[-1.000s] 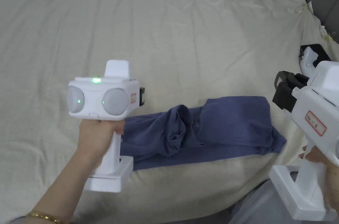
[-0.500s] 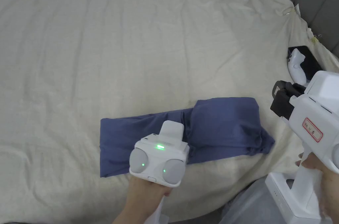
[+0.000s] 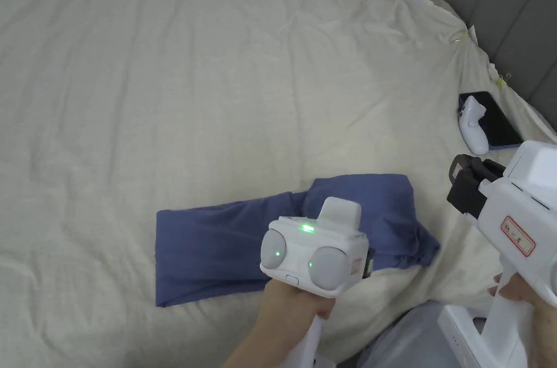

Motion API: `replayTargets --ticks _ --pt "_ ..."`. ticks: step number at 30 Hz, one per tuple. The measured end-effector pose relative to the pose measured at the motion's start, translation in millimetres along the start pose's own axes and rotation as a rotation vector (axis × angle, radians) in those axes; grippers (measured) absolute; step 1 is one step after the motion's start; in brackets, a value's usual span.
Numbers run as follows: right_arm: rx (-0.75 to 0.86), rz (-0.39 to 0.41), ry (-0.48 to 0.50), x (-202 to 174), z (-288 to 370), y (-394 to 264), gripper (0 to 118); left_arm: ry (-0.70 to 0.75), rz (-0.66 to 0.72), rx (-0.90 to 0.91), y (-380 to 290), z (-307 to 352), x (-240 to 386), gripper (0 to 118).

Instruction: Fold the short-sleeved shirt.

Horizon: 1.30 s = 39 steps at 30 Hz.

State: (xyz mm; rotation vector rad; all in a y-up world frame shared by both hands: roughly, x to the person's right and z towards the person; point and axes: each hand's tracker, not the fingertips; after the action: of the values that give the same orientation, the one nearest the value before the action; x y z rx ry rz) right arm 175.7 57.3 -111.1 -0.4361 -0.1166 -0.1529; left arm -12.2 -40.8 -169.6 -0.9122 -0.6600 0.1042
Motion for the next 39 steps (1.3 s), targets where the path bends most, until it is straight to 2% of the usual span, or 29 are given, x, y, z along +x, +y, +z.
replayTargets --ticks 3,7,10,12,13,14,15,16,24,28,33,35,39 --pt "0.007 0.008 0.0 0.0 2.4 3.0 0 -0.093 0.065 0.121 27.6 38.4 -12.9 0" --pt "0.017 0.013 0.009 -2.1 3.5 6.0 0 -0.153 0.16 0.231 59.0 93.7 -61.4 0" --pt "0.019 0.015 0.019 -5.7 2.4 7.0 0 -0.16 0.167 0.198 70.1 125.2 -108.4 3" --pt "0.018 0.016 0.027 -8.8 1.1 6.8 0 -0.105 0.167 0.134 67.3 136.4 -137.5 25" --pt "0.018 0.015 0.032 -10.2 -0.1 6.3 0 -0.084 0.178 0.114 63.5 141.1 -151.5 48" --pt "0.016 0.015 0.037 -11.8 -0.8 6.1 0 -0.083 0.192 0.1 58.1 144.4 -165.4 84" --pt "0.014 0.017 0.044 -14.0 -1.8 5.7 0 -0.096 0.206 0.081 51.1 148.3 -177.4 106" --pt "0.011 0.02 0.048 -16.4 -2.8 5.5 0 -0.102 0.226 0.08 42.7 151.8 -192.2 118" --pt "-0.011 0.045 0.071 -30.9 -10.4 3.5 0 -0.152 0.53 0.016 -15.6 164.8 -274.5 118" --pt "-0.027 0.054 0.07 -35.8 -12.1 2.1 0 -0.249 0.664 0.013 -42.6 148.8 -289.4 118" --pt "-0.037 0.072 0.066 -39.6 -13.6 3.5 0 -0.275 0.681 -0.117 -56.6 118.2 -289.6 115" --pt "-0.037 0.073 0.063 -39.7 -13.6 4.1 0 -0.299 0.644 -0.08 -56.6 116.2 -286.3 114" --pt "-0.047 0.073 0.067 -40.9 -15.6 3.4 0 -0.348 0.729 -0.04 -53.6 110.5 -287.8 115"
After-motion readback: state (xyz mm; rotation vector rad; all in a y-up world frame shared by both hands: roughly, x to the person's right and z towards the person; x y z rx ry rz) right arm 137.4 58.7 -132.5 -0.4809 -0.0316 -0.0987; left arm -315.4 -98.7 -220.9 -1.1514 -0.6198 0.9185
